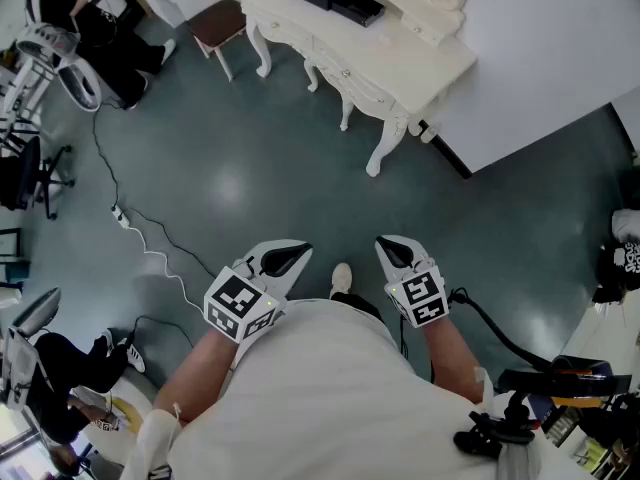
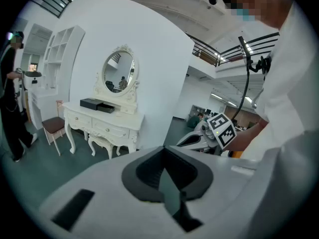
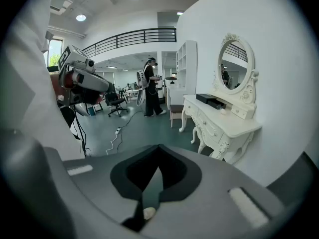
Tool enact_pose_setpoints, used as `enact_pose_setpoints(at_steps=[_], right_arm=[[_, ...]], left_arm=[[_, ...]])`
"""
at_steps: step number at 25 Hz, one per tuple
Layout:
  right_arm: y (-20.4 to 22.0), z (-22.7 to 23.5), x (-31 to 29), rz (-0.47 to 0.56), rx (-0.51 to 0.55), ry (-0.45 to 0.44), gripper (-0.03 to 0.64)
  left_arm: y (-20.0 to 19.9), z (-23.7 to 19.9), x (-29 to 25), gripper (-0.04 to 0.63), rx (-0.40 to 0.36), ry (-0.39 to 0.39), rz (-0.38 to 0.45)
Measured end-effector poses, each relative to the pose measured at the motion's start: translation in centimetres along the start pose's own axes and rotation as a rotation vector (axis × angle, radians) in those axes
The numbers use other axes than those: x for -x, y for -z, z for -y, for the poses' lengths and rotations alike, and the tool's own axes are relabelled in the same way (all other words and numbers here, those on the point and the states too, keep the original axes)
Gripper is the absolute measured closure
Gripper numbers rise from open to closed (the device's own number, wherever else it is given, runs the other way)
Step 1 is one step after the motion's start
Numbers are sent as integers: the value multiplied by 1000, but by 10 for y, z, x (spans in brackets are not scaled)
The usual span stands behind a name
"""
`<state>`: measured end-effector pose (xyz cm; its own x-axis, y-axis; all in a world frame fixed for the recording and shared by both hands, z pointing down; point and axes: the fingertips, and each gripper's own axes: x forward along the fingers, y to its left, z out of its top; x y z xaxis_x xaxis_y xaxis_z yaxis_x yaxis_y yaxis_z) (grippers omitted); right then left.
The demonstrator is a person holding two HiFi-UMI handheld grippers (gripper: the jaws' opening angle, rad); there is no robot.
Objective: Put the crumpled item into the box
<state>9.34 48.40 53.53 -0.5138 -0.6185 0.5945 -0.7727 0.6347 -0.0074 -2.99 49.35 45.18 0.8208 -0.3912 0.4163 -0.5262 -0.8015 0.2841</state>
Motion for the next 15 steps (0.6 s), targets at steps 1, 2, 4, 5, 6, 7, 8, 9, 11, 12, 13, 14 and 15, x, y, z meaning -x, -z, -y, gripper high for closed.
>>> enact_pose_setpoints(at_steps=[1,2,4,5,6,7,8,9,11,12,13,14,15], right_arm=[[-3,-8,-2,5,4,-4,617],[-6,-16,-4,9,7,-7,617],[-11,-31,-6,11,5,-7,617],[-14,-38,-6,10,1,-5,617],[-16,-45,-7,8,-3,-2,617],[-18,-50,-8,7,-8,0,617],[-20,-55,-8,4,-11,3,617],[-20,-57,-9,1,-13,5,617],[-19,-59,-10,-5,-18,9,617],[-19,-58,-10,-8,-19,10,617],[-19,-56,-10,-11,-20,12,617],[-19,-53,-10,-13,-22,13,617],[-19,-49,-11,-14,-25,13,617]], left_arm=[[5,-3,8,594,6,-11,-3],[10,-5,16,594,12,-20,-7],[19,-9,32,594,24,-28,-13],[23,-11,39,594,26,-27,-16],[26,-13,46,594,26,-25,-19],[29,-15,51,594,25,-21,-22],[31,-17,55,594,25,-17,-23],[32,-19,57,594,25,-14,-25],[32,-23,58,594,25,-9,-29],[32,-25,57,594,24,-7,-31],[30,-27,56,594,23,-6,-32],[29,-28,53,594,23,-6,-33],[26,-28,49,594,23,-6,-34]])
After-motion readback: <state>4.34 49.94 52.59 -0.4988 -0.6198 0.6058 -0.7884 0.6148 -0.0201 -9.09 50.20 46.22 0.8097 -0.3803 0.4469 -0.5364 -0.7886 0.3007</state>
